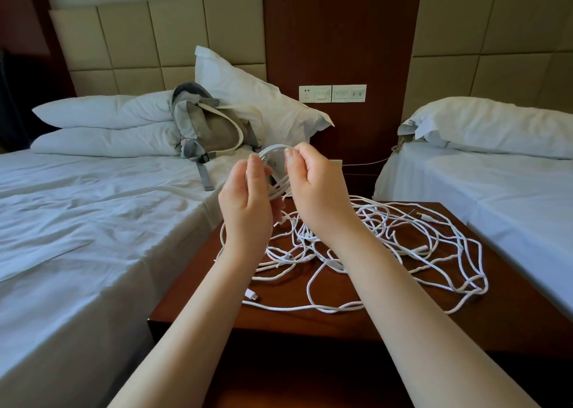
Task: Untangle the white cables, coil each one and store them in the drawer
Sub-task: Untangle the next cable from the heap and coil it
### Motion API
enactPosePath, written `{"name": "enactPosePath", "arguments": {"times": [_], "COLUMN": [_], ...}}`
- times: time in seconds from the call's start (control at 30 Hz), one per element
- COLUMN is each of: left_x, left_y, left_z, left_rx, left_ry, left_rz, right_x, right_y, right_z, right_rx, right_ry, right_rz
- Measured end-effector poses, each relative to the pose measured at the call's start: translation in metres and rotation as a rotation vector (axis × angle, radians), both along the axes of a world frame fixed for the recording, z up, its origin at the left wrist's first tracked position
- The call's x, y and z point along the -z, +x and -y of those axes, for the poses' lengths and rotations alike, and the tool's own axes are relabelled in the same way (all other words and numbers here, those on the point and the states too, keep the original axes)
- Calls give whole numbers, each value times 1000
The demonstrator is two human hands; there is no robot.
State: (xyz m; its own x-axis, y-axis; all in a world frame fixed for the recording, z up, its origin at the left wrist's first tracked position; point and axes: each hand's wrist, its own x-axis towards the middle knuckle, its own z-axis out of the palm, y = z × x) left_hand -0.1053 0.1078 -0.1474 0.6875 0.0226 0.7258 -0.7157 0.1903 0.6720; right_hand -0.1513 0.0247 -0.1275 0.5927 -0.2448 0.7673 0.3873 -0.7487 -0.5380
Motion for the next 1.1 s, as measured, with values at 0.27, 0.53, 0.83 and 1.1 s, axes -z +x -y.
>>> {"name": "enactPosePath", "arguments": {"times": [0.27,0.53,0.83,1.1], "left_x": [2,17,30,26], "left_y": [0,-6,7,15], "left_z": [0,9,12,10], "left_rx": [-5,67,-86,-93], "left_ry": [48,409,462,179], "left_rz": [75,257,102,-71], "right_x": [0,18,31,52], "right_y": [-21,-46,-47,-33], "right_z": [5,44,38,20], "right_rx": [-4,24,5,-140], "right_ry": [14,268,59,142], "right_rz": [-46,-75,-91,-316]}}
